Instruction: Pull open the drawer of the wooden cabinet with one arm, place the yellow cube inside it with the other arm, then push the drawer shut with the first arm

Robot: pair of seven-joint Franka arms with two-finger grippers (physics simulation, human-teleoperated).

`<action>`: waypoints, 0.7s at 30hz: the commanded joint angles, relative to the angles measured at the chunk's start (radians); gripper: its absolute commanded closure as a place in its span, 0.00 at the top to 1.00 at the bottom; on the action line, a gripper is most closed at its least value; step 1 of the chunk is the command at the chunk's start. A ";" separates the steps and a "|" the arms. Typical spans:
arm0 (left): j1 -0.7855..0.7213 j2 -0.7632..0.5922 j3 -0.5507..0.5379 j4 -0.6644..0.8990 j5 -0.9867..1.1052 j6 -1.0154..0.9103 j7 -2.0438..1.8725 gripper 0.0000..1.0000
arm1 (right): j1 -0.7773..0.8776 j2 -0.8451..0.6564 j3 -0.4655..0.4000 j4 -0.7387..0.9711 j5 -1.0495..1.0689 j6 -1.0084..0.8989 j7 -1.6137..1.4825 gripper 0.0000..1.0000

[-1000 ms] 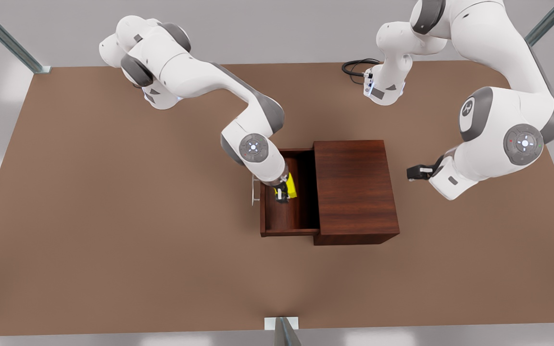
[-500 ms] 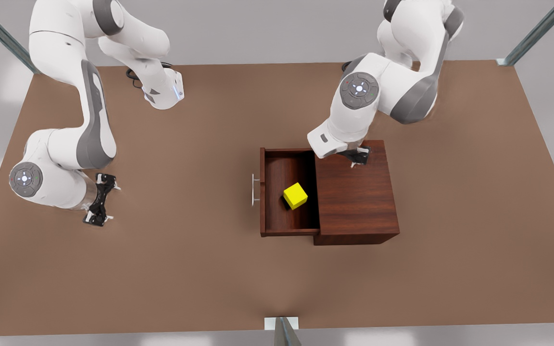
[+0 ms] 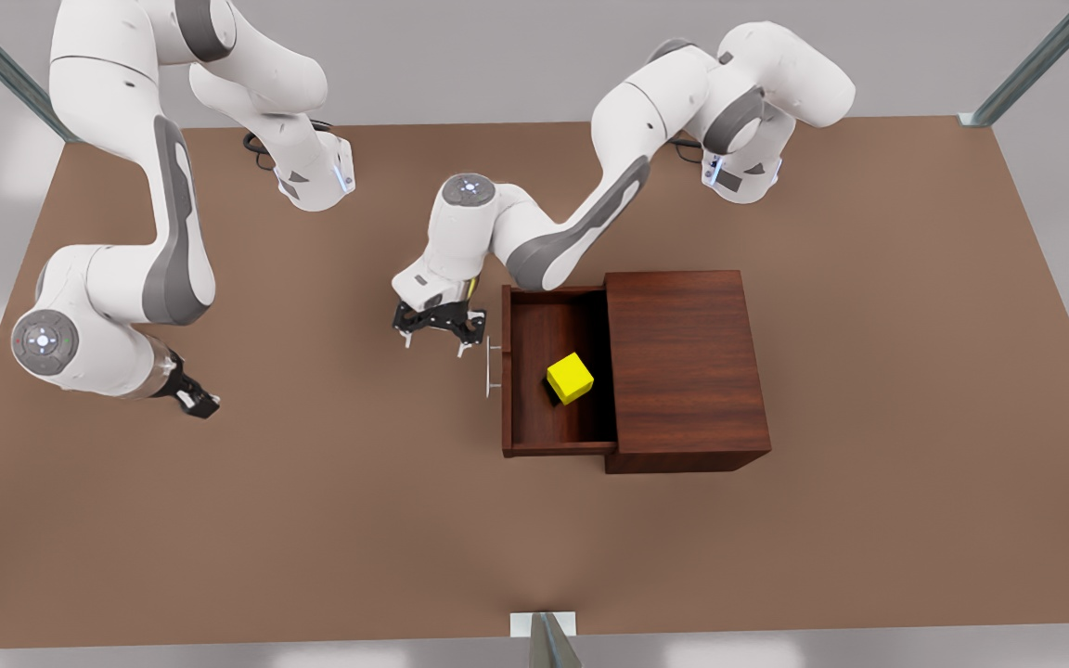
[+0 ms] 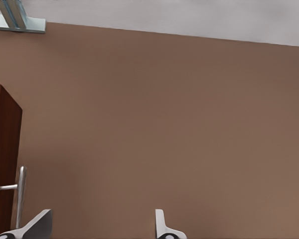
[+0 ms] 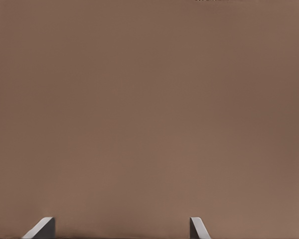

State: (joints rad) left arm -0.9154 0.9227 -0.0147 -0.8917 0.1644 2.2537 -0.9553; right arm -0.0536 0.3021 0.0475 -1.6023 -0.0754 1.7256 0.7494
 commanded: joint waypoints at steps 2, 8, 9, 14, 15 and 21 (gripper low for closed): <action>0.041 0.021 0.005 0.002 -0.009 0.135 -0.392 1.00 | 0.000 0.000 0.000 0.001 0.002 -0.018 -0.719 1.00; 0.003 0.039 0.062 0.002 0.006 0.006 -0.349 1.00 | 0.001 0.002 0.000 0.002 0.002 -0.018 -0.717 1.00; -0.010 0.039 0.070 0.002 0.010 -0.011 -0.349 1.00 | 0.000 0.002 0.000 0.001 0.003 -0.018 -0.717 1.00; -0.019 0.047 0.079 0.000 0.043 -0.045 -0.346 1.00 | 0.001 0.002 0.000 0.001 0.002 -0.018 -0.717 1.00; -0.020 0.048 0.079 -0.001 0.043 -0.045 -0.347 1.00 | 0.001 0.002 0.000 0.001 0.002 -0.018 -0.717 1.00; -0.056 0.070 0.087 -0.009 0.086 -0.049 -0.362 1.00 | 0.001 0.002 0.000 0.001 0.002 -0.018 -0.717 1.00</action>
State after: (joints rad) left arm -0.9677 0.9892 0.0697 -0.9004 0.2320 2.2186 -1.1957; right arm -0.0521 0.3048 0.0479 -1.6019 -0.0738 1.7081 0.2559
